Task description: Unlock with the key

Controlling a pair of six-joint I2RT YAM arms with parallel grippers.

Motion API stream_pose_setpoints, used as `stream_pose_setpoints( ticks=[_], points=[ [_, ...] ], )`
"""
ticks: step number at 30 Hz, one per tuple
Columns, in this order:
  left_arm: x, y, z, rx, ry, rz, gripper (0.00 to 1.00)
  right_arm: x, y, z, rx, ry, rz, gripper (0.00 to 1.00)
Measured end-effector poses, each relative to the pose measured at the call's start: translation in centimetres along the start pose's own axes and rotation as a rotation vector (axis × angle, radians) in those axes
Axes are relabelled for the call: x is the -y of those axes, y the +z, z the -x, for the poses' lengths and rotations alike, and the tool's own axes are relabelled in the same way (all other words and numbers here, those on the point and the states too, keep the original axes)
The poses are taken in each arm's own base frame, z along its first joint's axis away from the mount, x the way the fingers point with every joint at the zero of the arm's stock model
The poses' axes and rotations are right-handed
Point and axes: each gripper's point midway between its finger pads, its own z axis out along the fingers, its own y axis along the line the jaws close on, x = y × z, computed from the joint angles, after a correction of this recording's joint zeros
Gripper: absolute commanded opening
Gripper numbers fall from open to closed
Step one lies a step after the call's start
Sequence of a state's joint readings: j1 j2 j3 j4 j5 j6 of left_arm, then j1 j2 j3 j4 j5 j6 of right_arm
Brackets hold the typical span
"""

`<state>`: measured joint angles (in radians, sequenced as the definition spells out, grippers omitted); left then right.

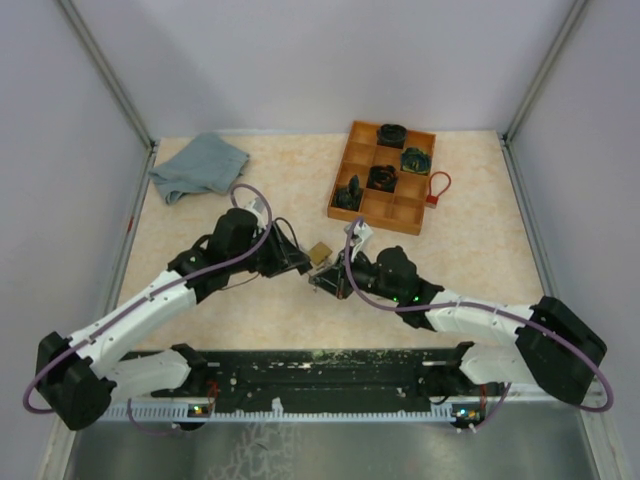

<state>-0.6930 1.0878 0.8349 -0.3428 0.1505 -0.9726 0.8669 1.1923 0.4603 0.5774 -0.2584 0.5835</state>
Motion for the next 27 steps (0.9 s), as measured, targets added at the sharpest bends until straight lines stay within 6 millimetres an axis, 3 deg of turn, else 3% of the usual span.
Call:
stream_pose_setpoints(
  ticks=[11,20,27],
  points=[
    [-0.6,0.1,0.0,0.003,0.004,0.029,0.00,-0.2,0.1,0.2,0.008,0.021,0.010,0.00],
    [-2.3,0.7,-0.4,0.020,-0.052,0.059,0.00,0.6,1.3,-1.4,-0.033,0.062,0.017,0.00],
    [-2.2,0.9,-0.2,0.040,-0.068,0.046,0.00,0.5,1.3,-1.1,-0.021,0.057,0.023,0.00]
  ],
)
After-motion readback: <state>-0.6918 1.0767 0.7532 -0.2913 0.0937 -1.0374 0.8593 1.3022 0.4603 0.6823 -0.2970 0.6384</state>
